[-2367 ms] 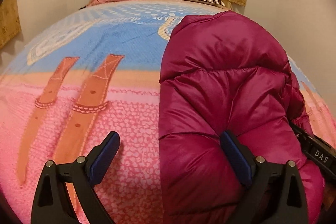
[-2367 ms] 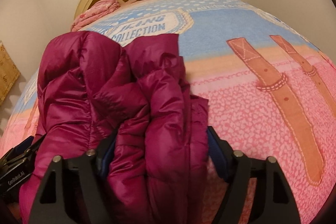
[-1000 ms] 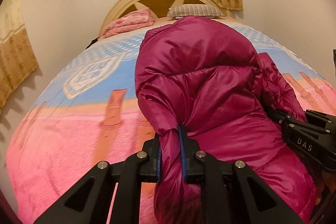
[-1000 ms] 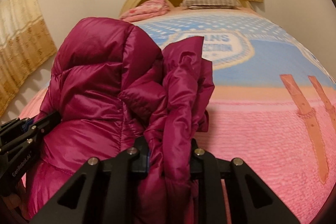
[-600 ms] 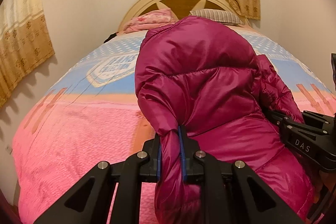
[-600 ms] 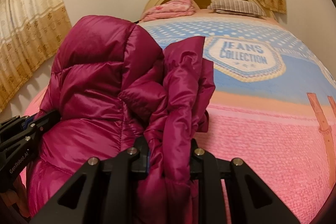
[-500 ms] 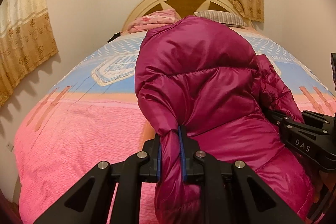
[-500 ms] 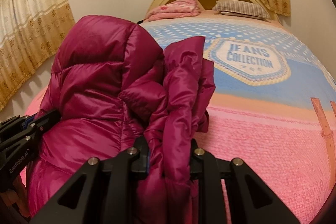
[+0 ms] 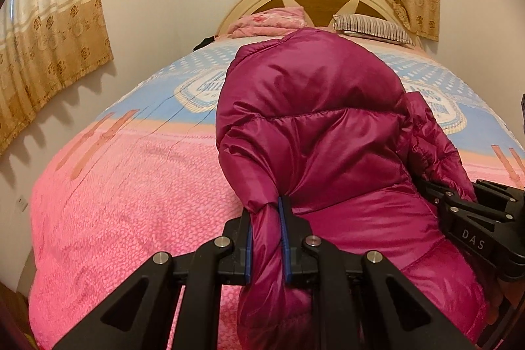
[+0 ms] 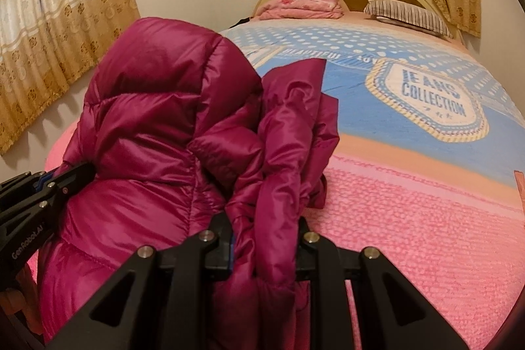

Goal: Fold large clothes

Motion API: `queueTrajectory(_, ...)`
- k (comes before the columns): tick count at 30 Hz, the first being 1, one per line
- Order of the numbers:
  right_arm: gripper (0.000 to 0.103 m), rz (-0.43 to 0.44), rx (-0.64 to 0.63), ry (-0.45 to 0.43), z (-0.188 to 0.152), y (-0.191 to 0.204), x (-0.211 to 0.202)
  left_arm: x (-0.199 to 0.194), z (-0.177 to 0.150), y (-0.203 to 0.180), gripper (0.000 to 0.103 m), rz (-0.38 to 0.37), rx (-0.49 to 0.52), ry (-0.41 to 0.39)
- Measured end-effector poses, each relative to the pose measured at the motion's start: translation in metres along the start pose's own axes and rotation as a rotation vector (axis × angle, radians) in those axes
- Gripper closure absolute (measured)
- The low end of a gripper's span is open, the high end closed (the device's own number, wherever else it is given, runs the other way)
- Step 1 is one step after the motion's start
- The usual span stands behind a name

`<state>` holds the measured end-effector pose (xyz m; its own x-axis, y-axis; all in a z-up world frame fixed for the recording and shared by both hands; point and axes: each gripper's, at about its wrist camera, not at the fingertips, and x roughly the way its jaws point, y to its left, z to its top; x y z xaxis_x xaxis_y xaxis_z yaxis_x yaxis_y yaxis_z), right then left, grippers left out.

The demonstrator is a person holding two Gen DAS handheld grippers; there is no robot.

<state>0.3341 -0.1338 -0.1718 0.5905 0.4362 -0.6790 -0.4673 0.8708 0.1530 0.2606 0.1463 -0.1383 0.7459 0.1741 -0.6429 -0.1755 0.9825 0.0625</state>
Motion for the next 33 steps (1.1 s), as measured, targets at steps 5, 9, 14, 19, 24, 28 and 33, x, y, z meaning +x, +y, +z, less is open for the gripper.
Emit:
queueTrajectory(5,0.081,-0.001,-0.011,0.029,0.0,0.005,0.013,0.016,-0.01,0.007,0.089,0.005,-0.015,0.037)
queueTrajectory(9,0.081,-0.004,-0.015,0.059,-0.003,0.007,0.027,0.031,-0.021,0.007,0.083,0.025,-0.007,0.067)
queueTrajectory(14,0.076,0.005,-0.013,0.083,-0.006,0.007,0.034,0.036,-0.025,0.007,0.075,0.04,-0.006,0.069)
queueTrajectory(19,0.059,-0.004,-0.001,0.076,-0.003,0.004,0.028,0.017,-0.022,0.013,0.071,0.065,-0.036,0.065)
queueTrajectory(24,0.029,-0.027,-0.032,-0.011,0.003,0.009,-0.012,-0.039,-0.023,0.022,0.033,0.092,-0.058,-0.058)
queueTrajectory(28,0.029,-0.025,-0.053,-0.068,0.003,0.015,-0.049,-0.075,-0.03,0.026,0.029,0.091,-0.056,-0.115)
queueTrajectory(33,0.023,-0.014,-0.059,-0.112,-0.004,0.023,-0.079,-0.105,-0.038,0.034,0.029,0.078,-0.076,-0.141)
